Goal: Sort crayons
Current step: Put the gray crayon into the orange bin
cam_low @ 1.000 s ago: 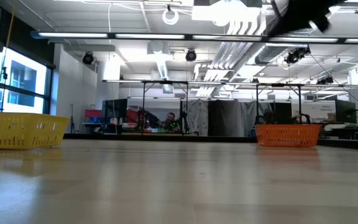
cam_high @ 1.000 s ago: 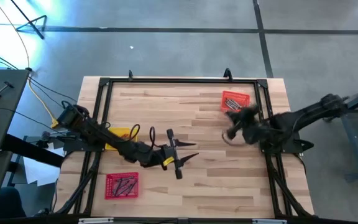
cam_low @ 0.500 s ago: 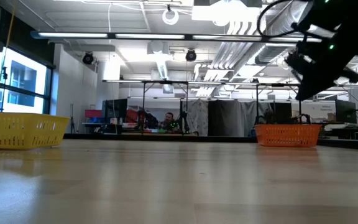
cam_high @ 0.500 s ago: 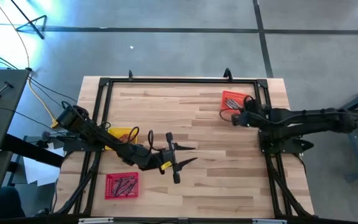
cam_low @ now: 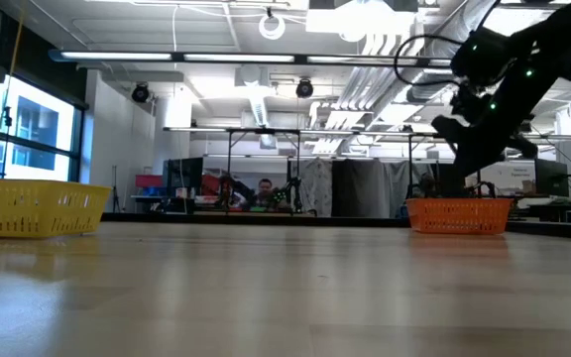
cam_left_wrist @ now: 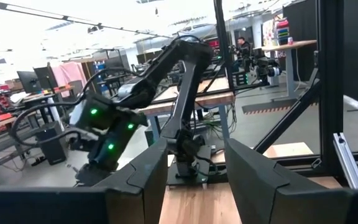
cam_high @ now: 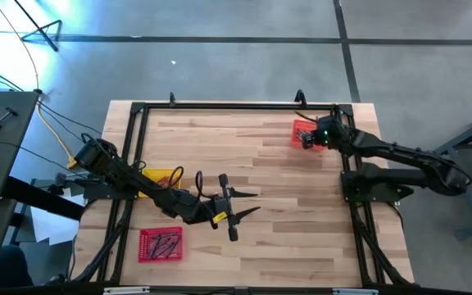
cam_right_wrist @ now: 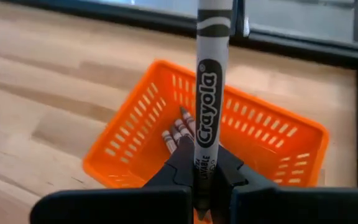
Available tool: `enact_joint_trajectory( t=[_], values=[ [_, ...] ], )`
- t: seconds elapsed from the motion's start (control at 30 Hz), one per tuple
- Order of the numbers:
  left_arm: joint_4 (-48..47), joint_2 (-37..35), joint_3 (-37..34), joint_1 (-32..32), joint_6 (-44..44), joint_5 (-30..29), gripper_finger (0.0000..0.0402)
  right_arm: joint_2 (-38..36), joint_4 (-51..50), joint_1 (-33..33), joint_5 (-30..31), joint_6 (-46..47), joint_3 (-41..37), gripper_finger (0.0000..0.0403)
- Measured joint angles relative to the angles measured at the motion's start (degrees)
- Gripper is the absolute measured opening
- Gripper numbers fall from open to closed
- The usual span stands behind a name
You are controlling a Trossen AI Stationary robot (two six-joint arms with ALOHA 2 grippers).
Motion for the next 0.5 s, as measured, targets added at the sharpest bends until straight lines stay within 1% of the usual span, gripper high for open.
enact_joint_trajectory(
  t=[0.1,0.23,0.37,0.5],
  values=[
    [-0.1,0.0,0.0,0.1,0.0,0.0,0.0145,3.3,1.8,-4.3,-5.4,-4.4,0.0,0.0005],
    [-0.6,0.0,0.0,0.1,0.0,-0.1,0.0145,7.8,1.2,-8.5,-11.4,-10.4,1.4,0.0005],
    [-1.3,0.0,0.0,0.1,0.0,-0.3,0.0145,11.7,-2.2,-10.8,-13.6,-14.6,5.0,0.0005],
    [-1.4,0.0,0.0,0.2,0.0,-1.3,0.0145,14.8,-6.2,-11.4,-13.9,-17.1,9.4,0.0005]
  ],
)
